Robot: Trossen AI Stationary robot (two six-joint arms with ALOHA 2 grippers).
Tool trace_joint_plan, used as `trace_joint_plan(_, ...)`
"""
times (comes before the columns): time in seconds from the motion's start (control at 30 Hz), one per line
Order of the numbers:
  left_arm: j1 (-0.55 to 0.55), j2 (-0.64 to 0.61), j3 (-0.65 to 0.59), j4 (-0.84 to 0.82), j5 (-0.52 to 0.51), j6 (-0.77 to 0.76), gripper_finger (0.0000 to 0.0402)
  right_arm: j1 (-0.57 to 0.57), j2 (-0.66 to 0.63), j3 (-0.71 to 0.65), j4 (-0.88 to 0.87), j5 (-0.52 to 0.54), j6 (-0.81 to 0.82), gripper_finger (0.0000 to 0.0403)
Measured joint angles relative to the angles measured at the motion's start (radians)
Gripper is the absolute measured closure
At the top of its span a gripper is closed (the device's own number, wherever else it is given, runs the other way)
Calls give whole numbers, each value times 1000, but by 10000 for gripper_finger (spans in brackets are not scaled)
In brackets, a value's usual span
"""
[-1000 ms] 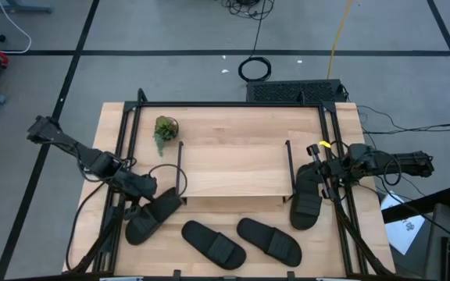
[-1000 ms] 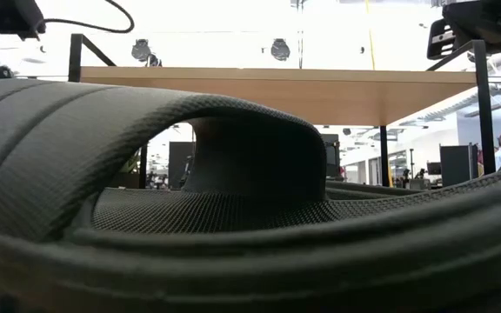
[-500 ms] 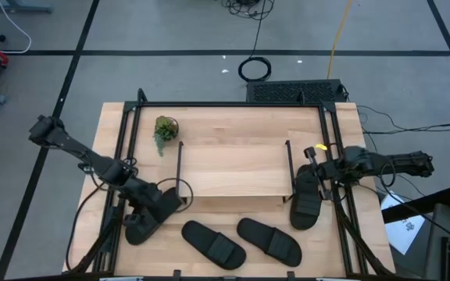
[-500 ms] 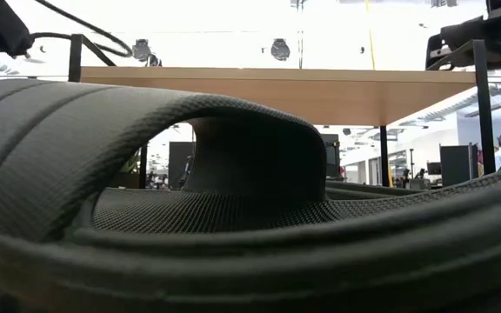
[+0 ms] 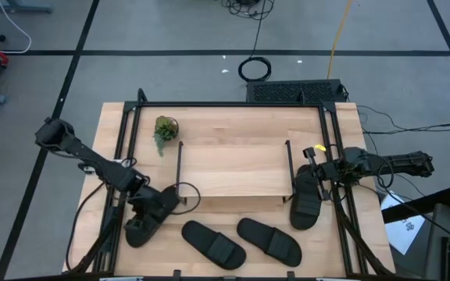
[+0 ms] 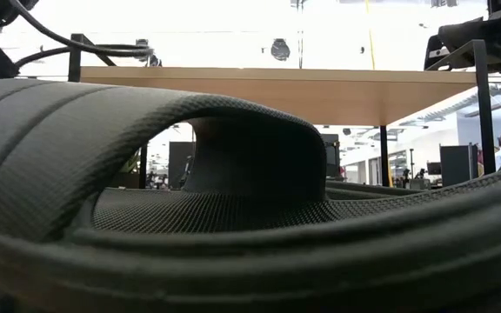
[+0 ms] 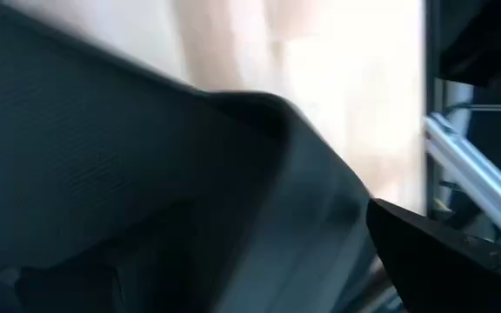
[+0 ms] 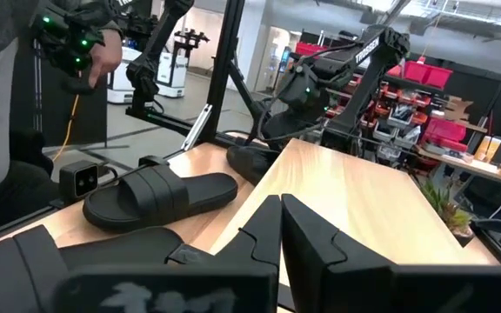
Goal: Pick and place slides into the shelf
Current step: Put the black slipper on the shelf
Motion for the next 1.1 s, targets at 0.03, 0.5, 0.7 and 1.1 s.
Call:
trace_joint_plan(0.03, -7, 0, 0, 11, 13, -10, 70, 0, 0, 0, 0, 0, 0, 401)
trace_joint_plan(0.5, -41, 1, 1, 37, -36, 37, 290, 0, 0, 0, -4, 0, 0, 401)
trace_joint_plan(0.7, -41, 1, 1, 114, 62, 5, 390, 0, 0, 0, -4, 0, 0, 401)
trace_joint_plan(1.1, -154, -75, 106, 163, -111, -128, 399, 0, 0, 0, -4, -3, 7, 401)
